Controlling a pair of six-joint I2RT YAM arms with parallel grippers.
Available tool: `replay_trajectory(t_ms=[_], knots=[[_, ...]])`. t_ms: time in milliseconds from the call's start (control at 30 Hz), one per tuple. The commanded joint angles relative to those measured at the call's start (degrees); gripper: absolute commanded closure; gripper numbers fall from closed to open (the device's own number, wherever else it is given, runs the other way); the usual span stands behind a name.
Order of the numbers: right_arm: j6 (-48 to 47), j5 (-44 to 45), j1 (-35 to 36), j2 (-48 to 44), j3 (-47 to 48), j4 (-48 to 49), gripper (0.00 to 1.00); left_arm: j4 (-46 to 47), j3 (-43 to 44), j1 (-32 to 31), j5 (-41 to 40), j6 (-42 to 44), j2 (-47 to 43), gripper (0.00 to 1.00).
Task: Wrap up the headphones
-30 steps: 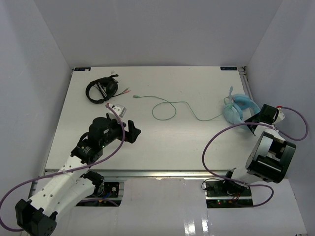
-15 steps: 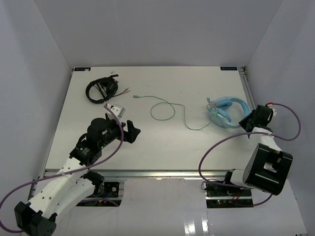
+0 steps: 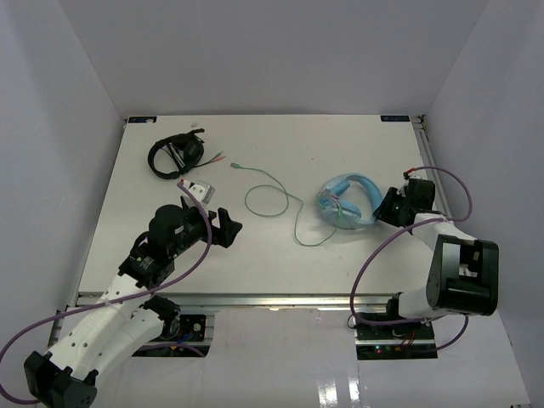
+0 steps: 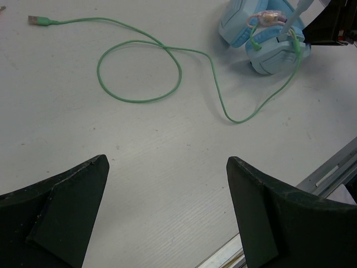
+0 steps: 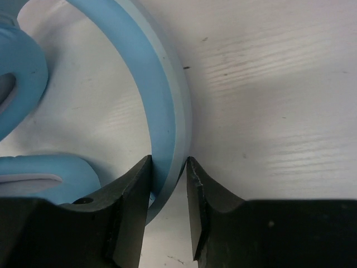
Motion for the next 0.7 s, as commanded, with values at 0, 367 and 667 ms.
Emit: replay_trajectory(t_ms=[0,367,667], knots=[[-7.0,-5.4,1.7,1.8,2.3,0.5,0.6,0.3,2.1,-0.3,0.6,-0.1,-0.6,0.02],[-24.5,-14.3,1.0,8.4,10.5,-0.1,0.17,0.2,2.0,-0.3,0.8,-0.1,-0.5,0.02],[-35.4,-19.6,1.0,21.9,26.0,-13.3,0.14,0.2,2.0,-0.3,0.6,0.0,-0.6,0.02]])
